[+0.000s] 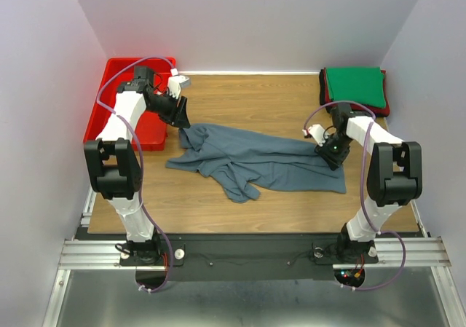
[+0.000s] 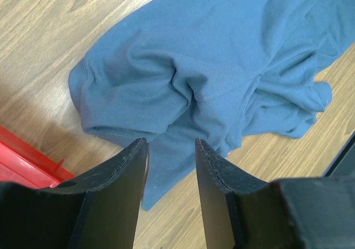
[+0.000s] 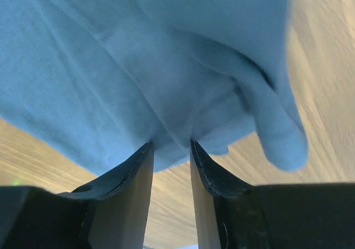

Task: Fold and stack the t-shirts
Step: Flatten the tshirt out

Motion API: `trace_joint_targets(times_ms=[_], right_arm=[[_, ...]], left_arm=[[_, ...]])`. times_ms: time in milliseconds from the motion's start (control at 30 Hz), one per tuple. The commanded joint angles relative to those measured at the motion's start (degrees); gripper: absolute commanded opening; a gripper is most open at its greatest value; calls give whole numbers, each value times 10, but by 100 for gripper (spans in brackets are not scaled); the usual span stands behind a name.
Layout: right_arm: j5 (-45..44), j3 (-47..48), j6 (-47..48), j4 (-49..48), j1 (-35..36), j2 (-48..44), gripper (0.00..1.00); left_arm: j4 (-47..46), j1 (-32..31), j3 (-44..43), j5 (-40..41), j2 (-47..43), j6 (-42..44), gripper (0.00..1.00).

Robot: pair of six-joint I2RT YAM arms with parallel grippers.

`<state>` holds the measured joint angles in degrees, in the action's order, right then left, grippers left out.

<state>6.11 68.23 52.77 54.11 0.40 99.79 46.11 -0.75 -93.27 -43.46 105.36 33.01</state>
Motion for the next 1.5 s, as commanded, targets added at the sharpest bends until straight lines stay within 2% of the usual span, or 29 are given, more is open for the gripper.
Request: trace_joint_targets(times_ms=[0,200,900,1200,1300,1467], right_arm=[[-17,-25,45,-44,21,-23,39],[-31,-42,73,-73,31,-24,43],[-37,-58,111,-100,39,-40,41],[-41,-90,117,-109,43,-36,44],[-41,-79,112,-113,43,-35,38],[-51,-51,111,-107,43,-52,23]], left_arm=[[10,-3,-8,-13,3,3,51],[7,-5,-11,-12,9,-7,51],[7,-7,-7,-7,5,-10,51],[9,-7,3,-2,0,-8,51],[9,-7,2,-1,0,-8,51],[14,-7,3,4,-3,-1,51]])
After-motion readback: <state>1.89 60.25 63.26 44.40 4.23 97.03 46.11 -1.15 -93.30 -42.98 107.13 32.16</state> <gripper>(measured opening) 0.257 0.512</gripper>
